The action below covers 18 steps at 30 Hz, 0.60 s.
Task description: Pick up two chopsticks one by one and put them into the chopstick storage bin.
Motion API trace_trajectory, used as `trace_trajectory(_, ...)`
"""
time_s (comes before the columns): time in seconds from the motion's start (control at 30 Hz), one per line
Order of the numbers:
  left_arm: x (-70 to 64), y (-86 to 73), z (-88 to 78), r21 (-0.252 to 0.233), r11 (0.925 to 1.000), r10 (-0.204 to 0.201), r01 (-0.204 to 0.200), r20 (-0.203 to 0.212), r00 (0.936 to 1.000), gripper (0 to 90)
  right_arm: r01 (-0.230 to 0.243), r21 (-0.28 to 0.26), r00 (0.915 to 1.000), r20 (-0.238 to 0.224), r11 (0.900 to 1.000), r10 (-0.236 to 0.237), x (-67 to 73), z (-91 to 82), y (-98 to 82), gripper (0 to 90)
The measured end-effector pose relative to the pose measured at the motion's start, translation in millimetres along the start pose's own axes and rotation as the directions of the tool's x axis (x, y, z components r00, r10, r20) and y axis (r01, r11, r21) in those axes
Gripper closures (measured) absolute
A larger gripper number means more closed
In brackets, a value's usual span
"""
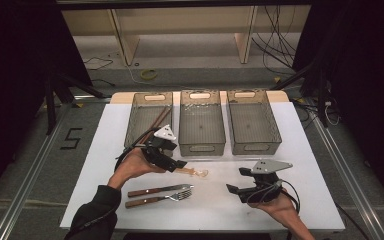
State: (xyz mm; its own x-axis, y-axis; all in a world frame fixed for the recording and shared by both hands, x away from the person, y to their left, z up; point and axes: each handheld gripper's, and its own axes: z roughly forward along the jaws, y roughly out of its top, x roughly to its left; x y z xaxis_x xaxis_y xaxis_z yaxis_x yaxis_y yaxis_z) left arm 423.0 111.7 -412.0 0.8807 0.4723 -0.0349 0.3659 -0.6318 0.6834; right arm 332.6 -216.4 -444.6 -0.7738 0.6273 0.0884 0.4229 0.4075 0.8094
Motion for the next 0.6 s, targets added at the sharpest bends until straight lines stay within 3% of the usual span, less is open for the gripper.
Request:
trace_trajectory(0.47,-2.4,10.3,18.6,0.093,0.9945,0.045,-0.048,0.028,0.9986,24.6,-0.008,-0.002,1.0000,-0.004,1.000,0.008,-3.6,-1.1,-2.9,26.6)
trace_trajectory(0.6,-2.1,9.7,24.3,0.129,0.9893,0.064,-0.069,0.042,0.9971,25.6,-0.004,0.000,1.0000,-0.007,1.000,0.004,-2.5,-0.5,-2.6,26.6)
